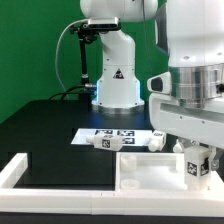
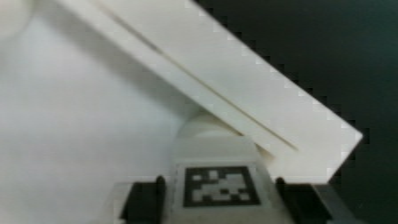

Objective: Assemble one leg

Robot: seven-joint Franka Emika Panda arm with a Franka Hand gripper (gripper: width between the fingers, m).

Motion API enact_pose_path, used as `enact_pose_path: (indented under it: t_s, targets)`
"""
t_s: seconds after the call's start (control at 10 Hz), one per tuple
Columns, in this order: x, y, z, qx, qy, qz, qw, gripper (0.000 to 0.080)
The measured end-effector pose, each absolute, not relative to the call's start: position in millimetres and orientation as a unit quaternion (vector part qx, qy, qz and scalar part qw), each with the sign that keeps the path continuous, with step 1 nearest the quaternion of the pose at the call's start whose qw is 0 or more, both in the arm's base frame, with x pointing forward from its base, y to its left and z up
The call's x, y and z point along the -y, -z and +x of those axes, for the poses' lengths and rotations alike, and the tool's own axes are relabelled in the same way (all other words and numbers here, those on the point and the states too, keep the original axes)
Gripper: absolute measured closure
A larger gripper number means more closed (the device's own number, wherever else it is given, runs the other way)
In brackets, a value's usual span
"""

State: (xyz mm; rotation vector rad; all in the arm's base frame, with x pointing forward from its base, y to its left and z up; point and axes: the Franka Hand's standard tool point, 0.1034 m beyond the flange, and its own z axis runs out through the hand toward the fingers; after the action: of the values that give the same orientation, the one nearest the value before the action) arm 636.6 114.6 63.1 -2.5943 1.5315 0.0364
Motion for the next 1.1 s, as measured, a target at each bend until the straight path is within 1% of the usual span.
enact_pose_path:
  t_s: [0.1,0.3,0.5,0.6,0.7,0.8,0.9,1.1]
  targets:
    - [-115,-63.3,637,-0.563,-0.019,-0.823,0.076,0.0515]
    - [-117,-64.9,638,-0.632,-0.031,-0.77,0.075,0.0515]
    - [-117,-64.5,638,-0.62,-0.029,-0.781,0.075,0.0506]
    - [-115,-64.5,638,-0.6,-0.027,-0.796,0.075,0.0316]
    - [-108,-64.5,638,-0.504,-0.02,-0.86,0.076,0.0205]
    - [-104,-64.6,639,-0.419,-0.013,-0.904,0.079,0.016]
    - [-102,-64.4,639,-0.332,-0.005,-0.94,0.081,0.016]
    - [-102,-64.2,639,-0.288,-0.002,-0.954,0.08,0.0151]
